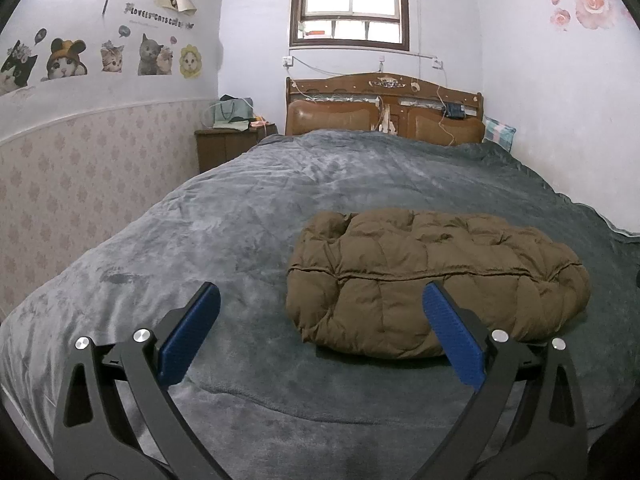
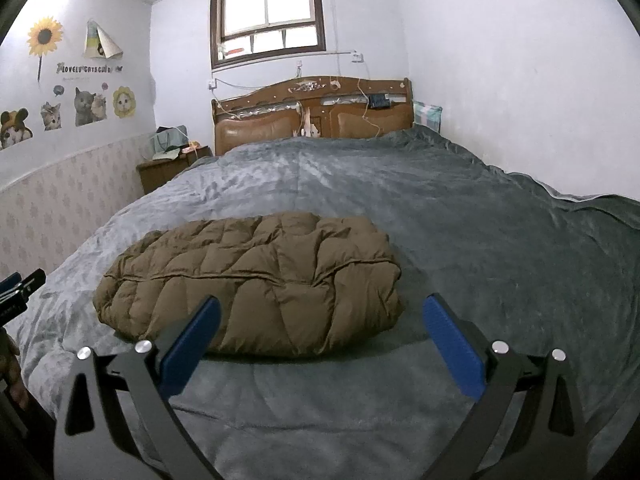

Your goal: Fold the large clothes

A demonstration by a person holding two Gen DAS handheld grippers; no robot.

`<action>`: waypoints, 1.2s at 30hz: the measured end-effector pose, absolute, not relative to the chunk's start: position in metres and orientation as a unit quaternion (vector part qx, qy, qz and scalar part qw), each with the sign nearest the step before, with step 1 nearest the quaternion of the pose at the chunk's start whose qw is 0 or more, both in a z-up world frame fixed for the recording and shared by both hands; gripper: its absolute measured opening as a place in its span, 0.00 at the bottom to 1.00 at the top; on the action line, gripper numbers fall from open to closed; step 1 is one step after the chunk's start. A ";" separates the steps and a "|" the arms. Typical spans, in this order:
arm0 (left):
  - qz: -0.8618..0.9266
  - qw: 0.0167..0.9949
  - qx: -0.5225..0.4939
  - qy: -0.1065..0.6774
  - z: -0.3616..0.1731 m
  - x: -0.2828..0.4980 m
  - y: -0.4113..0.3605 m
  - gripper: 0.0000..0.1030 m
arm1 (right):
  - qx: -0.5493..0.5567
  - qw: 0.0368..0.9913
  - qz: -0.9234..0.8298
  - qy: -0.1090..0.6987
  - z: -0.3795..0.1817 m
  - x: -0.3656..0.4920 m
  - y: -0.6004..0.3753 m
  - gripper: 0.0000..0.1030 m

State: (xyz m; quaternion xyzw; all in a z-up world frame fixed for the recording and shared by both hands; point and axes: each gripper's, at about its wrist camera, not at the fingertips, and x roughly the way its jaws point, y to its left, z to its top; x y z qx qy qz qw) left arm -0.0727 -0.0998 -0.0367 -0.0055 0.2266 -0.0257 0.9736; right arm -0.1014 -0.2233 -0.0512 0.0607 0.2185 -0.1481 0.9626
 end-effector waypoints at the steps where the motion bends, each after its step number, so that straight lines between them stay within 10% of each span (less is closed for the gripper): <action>1: -0.025 0.974 -0.005 0.227 -0.037 -0.073 -0.100 0.97 | 0.061 0.963 -0.149 0.218 -0.051 -0.101 -0.224 0.98; 36: -0.021 0.972 0.000 0.232 -0.039 -0.070 -0.100 0.97 | 0.067 0.960 -0.150 0.227 -0.054 -0.098 -0.230 0.98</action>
